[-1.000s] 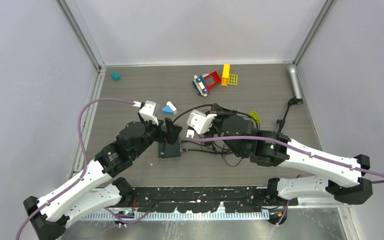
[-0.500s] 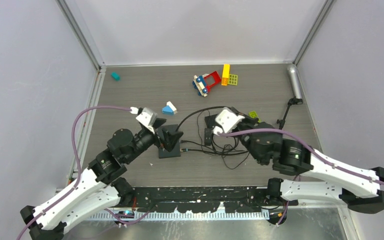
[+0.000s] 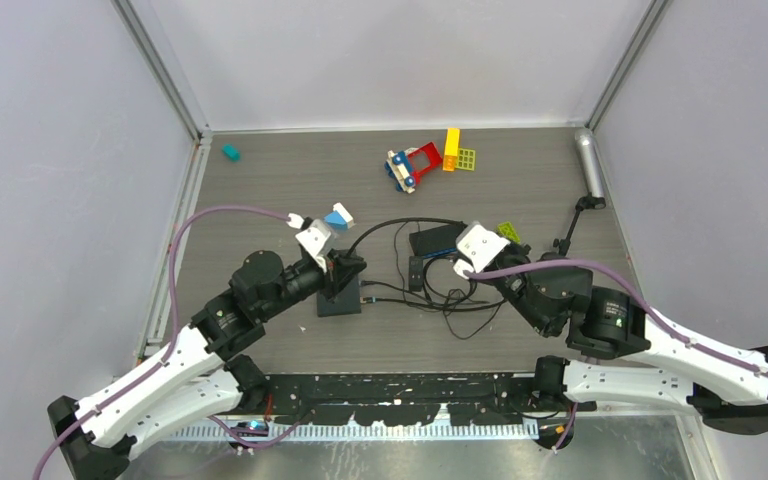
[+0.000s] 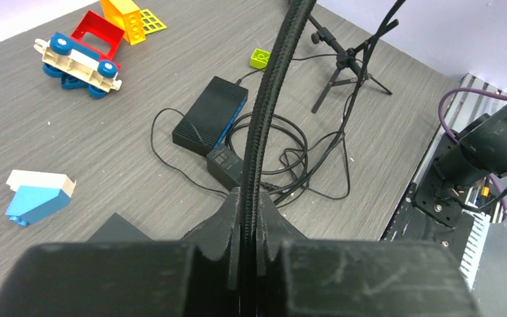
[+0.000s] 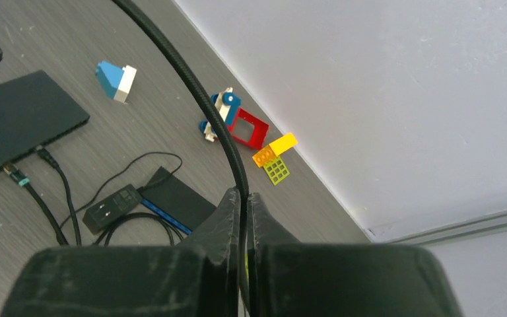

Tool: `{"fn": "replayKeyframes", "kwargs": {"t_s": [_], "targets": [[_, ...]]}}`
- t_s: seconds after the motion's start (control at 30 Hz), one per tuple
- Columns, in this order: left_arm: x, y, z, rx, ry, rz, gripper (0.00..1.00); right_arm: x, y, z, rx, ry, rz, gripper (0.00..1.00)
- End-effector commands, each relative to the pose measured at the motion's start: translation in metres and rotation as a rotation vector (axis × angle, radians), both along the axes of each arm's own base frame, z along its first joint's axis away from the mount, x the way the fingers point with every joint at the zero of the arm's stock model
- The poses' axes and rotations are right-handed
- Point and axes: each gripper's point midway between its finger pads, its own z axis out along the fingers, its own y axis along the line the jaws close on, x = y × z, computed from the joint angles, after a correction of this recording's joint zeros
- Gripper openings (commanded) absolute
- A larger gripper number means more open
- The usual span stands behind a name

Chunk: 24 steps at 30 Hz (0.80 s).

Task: Insert the plug into the switch port
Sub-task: Pick up the connector from the center of the board.

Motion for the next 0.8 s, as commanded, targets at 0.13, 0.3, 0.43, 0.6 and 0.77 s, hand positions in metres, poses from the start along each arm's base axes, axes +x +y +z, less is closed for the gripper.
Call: {"fn": "replayKeyframes", "kwargs": {"t_s": [0.13, 0.3, 0.43, 0.6, 0.77], "targets": [[-0.013, -0.006, 0.023, -0.01, -0.02, -0.087, 0.0, -0.031, 0.023, -0.017, -0.024, 0.058, 0.26, 0.68], [-0.037, -0.023, 0.009, 0.062, 0.101, -0.253, 0.0, -0.049, 0.06, -0.029, -0.158, -0.066, 0.5, 0.74], [-0.054, -0.033, -0.005, 0.098, 0.196, -0.373, 0.0, -0.053, 0.091, -0.035, -0.283, -0.157, 0.628, 0.73], [-0.051, -0.033, -0.024, 0.144, 0.245, -0.353, 0.0, -0.086, 0.119, -0.031, -0.328, -0.168, 0.876, 0.71], [-0.045, -0.028, -0.032, 0.191, 0.197, -0.339, 0.0, -0.098, 0.13, -0.023, -0.318, -0.147, 0.964, 0.71]]}}
